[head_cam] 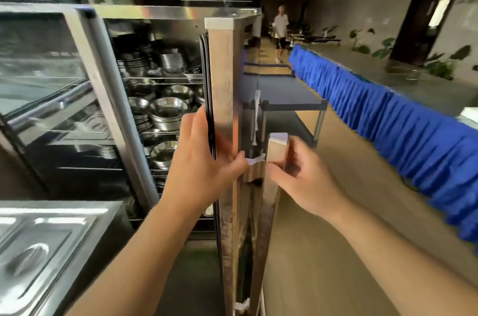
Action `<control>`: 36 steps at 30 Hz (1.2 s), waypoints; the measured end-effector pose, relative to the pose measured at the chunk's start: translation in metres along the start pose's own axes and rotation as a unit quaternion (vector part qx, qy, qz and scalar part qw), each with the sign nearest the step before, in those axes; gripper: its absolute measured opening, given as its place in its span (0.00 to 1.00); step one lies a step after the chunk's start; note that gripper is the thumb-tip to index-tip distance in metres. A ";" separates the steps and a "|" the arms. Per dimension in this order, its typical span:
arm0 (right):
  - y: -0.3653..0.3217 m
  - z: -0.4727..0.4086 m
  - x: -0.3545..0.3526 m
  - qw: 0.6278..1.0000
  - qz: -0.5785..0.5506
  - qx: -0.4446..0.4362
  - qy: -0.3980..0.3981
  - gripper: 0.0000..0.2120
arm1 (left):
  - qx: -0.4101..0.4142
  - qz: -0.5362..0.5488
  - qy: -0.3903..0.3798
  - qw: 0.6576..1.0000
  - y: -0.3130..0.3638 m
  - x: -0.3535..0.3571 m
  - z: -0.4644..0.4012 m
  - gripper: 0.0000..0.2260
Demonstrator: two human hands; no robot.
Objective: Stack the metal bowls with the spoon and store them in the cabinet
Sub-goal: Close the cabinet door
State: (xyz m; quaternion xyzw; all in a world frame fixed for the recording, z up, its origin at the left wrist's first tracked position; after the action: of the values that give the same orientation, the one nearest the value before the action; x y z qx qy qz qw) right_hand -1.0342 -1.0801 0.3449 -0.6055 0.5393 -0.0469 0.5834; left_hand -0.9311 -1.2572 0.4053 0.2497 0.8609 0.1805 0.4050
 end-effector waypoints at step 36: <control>-0.045 -0.340 0.366 0.963 -0.125 0.099 -0.219 0.14 | -0.104 -0.139 -0.009 0.985 -0.398 -0.202 -0.104 0.19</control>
State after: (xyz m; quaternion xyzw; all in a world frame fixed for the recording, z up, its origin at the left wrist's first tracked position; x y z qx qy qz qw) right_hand -1.0887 -1.5741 0.2761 -0.6031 0.3106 -0.0384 0.7337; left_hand -1.0149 -1.7072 0.3871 0.0853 0.8602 0.2091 0.4573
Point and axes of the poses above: each hand's wrist, its own z-axis away from the middle knuckle, its own x-axis out of the palm, y = z × x, the point moved 7 cm from there along -z, towards the middle knuckle, and after that the axes turned 13 degrees about -y, right-handed, at the moved point
